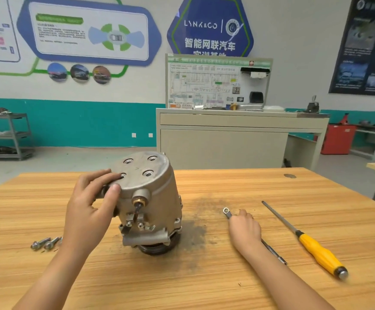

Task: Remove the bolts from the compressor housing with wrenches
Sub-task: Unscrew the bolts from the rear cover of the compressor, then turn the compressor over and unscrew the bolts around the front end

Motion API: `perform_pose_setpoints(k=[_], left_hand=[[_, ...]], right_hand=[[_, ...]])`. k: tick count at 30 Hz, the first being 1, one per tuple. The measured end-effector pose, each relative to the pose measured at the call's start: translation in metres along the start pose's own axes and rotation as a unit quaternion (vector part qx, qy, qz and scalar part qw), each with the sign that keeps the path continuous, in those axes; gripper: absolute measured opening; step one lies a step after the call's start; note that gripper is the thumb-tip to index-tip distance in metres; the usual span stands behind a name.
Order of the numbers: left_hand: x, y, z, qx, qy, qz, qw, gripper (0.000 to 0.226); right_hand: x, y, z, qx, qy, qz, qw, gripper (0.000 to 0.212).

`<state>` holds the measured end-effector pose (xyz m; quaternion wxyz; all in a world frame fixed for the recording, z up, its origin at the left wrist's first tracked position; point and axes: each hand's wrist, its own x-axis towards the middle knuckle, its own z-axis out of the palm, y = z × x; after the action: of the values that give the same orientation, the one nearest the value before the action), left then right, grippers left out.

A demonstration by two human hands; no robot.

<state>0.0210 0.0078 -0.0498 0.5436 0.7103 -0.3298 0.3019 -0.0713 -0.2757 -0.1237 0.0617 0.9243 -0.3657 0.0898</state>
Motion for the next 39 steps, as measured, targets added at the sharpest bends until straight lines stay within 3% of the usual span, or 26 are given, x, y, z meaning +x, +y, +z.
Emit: perform_pose_setpoints(k=[3,6,8,11,15,18,20,23,26,30,32,34,39], left_hand=[[0.002,-0.004,0.002,0.014,0.009,0.024,1.000,0.023],[0.019,-0.012,0.003,-0.020,-0.007,0.001,1.000,0.030],[0.034,-0.021,0.003,-0.055,-0.039,-0.040,0.997,0.035],[0.045,-0.039,0.003,-0.124,-0.028,-0.144,0.981,0.043],[0.022,-0.060,0.013,-0.202,-0.021,-0.298,0.933,0.049],[0.010,-0.066,0.021,-0.291,-0.013,-0.377,0.880,0.058],[0.006,-0.066,0.027,-0.330,-0.027,-0.394,0.857,0.062],[0.002,-0.065,0.034,-0.329,-0.031,-0.388,0.861,0.060],[0.001,-0.071,0.037,-0.288,-0.028,-0.391,0.874,0.055],[0.001,-0.074,0.053,-0.315,-0.070,-0.443,0.837,0.054],[0.001,-0.066,0.068,-0.333,-0.095,-0.463,0.816,0.052],[0.001,-0.063,0.081,-0.328,-0.115,-0.456,0.819,0.051],[0.002,-0.069,0.096,-0.305,-0.109,-0.421,0.847,0.051]], right_hand=[[-0.003,-0.001,-0.001,0.050,0.063,-0.028,0.996,0.039],[-0.012,-0.012,-0.015,0.257,0.123,-0.095,0.954,0.058],[-0.019,-0.023,-0.030,0.433,0.071,-0.133,0.889,0.074],[-0.029,-0.039,-0.040,0.532,-0.004,-0.167,0.830,0.098],[-0.042,-0.060,-0.039,0.526,-0.062,-0.201,0.824,0.105],[-0.047,-0.072,-0.034,0.548,-0.044,-0.200,0.811,0.096],[-0.048,-0.079,-0.035,0.537,-0.009,-0.188,0.822,0.095],[-0.050,-0.090,-0.037,0.474,0.081,-0.180,0.858,0.100],[-0.042,-0.092,-0.039,0.495,0.093,-0.163,0.848,0.096],[-0.017,-0.077,-0.037,0.529,0.046,-0.136,0.836,0.069],[-0.010,-0.071,-0.034,0.568,0.006,-0.139,0.811,0.048],[-0.010,-0.066,-0.032,0.603,-0.015,-0.149,0.784,0.029],[-0.007,-0.054,-0.026,0.597,-0.019,-0.176,0.782,0.050]])
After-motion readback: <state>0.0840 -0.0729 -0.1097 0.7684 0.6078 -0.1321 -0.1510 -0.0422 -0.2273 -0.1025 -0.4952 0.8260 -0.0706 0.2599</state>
